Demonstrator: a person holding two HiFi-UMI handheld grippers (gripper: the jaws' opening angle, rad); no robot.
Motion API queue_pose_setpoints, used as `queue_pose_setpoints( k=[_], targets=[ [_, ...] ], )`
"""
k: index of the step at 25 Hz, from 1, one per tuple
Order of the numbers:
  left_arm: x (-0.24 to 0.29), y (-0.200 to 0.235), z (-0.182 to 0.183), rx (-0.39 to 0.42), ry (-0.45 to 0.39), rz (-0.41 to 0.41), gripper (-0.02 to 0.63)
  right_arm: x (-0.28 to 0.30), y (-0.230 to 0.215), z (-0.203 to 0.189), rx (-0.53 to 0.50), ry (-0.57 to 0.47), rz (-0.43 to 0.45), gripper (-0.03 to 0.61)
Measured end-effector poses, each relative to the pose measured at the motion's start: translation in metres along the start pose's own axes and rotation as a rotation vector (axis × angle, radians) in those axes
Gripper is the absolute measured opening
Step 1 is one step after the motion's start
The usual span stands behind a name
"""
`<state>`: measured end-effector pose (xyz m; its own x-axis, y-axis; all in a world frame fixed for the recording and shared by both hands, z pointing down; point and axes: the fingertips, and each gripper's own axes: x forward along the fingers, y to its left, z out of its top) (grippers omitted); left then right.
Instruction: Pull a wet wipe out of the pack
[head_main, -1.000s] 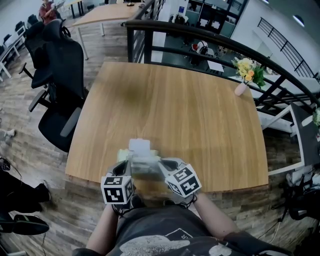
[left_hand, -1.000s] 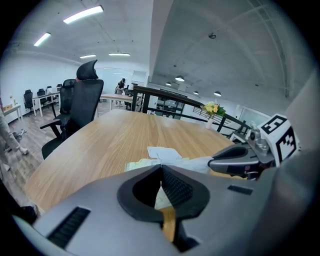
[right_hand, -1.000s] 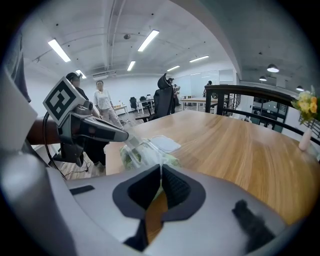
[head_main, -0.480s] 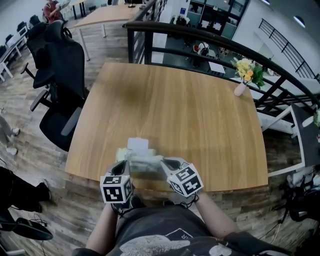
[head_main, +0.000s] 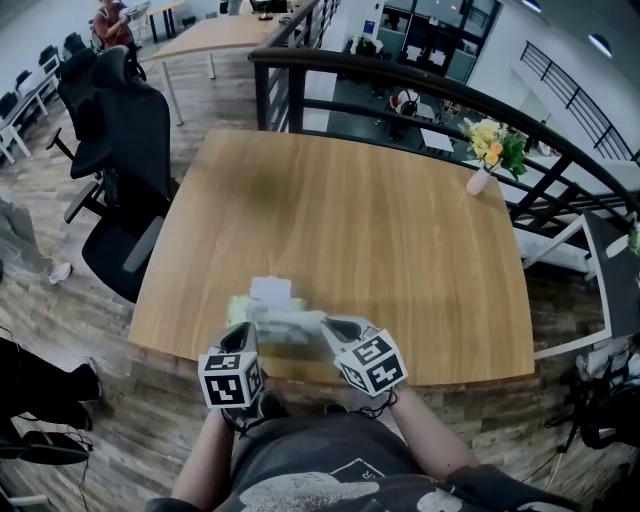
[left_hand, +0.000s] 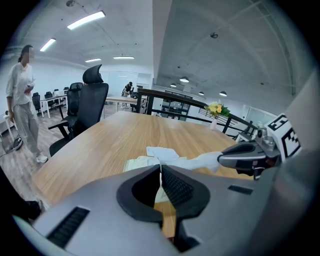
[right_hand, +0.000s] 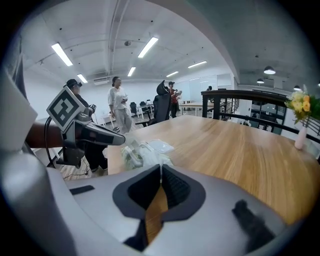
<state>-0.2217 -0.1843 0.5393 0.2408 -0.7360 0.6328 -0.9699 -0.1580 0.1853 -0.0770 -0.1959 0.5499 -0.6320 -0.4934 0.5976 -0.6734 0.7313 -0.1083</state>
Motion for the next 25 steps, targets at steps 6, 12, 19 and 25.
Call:
queue_pose_setpoints(
  k=[6,12,19,25],
  targets=[
    [-0.011,-0.004,-0.001,-0.029,-0.026,0.04,0.018,-0.009,0.0,0.004,-0.013,-0.029,0.024,0.029],
    [-0.022,-0.016,-0.003,-0.072,-0.058,0.083,0.018,-0.026,-0.011,0.003,-0.026,-0.053,0.047,0.029],
    [-0.039,-0.032,-0.005,-0.109,-0.111,0.171,0.018,-0.049,-0.019,0.004,-0.056,-0.083,0.103,0.029],
    [-0.057,-0.052,-0.008,-0.137,-0.169,0.233,0.018,-0.065,-0.021,0.01,-0.089,-0.114,0.183,0.029]
  ],
)
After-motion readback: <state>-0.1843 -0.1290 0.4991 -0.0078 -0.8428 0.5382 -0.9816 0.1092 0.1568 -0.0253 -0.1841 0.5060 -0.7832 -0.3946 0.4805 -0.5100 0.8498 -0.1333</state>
